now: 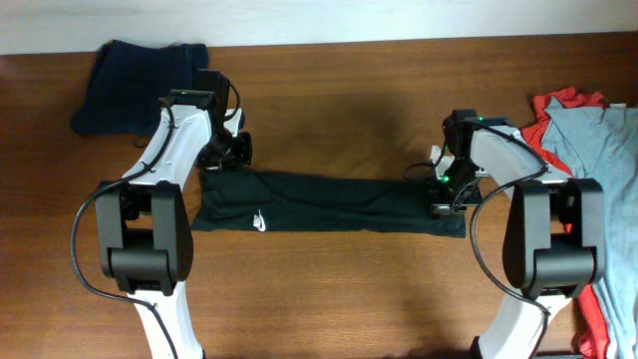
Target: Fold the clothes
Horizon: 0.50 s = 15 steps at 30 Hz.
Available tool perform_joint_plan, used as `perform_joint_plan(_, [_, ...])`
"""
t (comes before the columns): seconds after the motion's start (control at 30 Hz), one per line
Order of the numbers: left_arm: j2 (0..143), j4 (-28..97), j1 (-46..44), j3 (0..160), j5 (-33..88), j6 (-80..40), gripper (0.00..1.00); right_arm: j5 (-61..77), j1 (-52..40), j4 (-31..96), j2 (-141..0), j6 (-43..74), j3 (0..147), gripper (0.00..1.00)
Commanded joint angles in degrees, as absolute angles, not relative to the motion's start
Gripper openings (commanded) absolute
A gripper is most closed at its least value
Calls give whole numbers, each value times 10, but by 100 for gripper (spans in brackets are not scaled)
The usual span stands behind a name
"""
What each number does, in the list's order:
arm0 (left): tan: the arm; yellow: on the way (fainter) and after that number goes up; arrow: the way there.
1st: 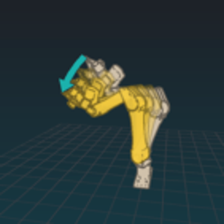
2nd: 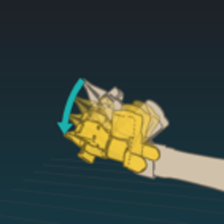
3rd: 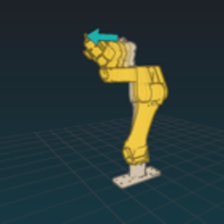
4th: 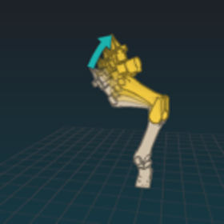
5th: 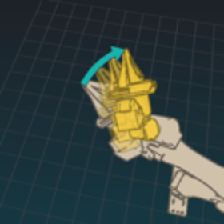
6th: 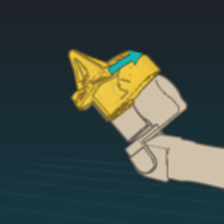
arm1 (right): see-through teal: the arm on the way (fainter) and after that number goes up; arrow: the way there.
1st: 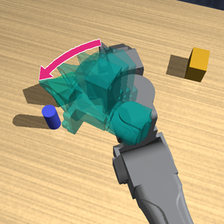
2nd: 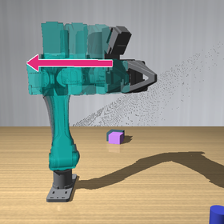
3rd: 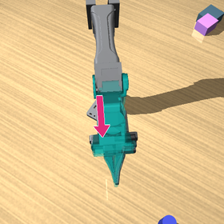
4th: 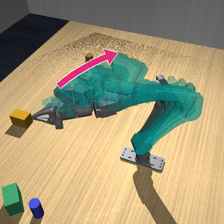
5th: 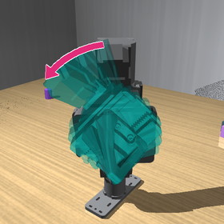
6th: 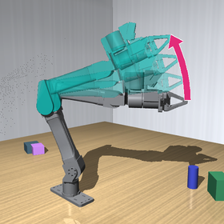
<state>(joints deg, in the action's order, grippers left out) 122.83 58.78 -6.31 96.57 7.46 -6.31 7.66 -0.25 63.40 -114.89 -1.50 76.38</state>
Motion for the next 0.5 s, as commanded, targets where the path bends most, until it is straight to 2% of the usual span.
perform_joint_plan(0.0, [1223, 585, -63, 962, 70, -64, 6, 68, 4, 626, -1137, -10, 758, 4])
perform_joint_plan(0.2, [1223, 583, -63, 962, 70, -64, 6, 100, 4, 566, -1137, -10, 758, 4])
perform_joint_plan(0.47, [1223, 583, -63, 962, 70, -64, 6, 63, 4, 583, -1137, -10, 752, 4])
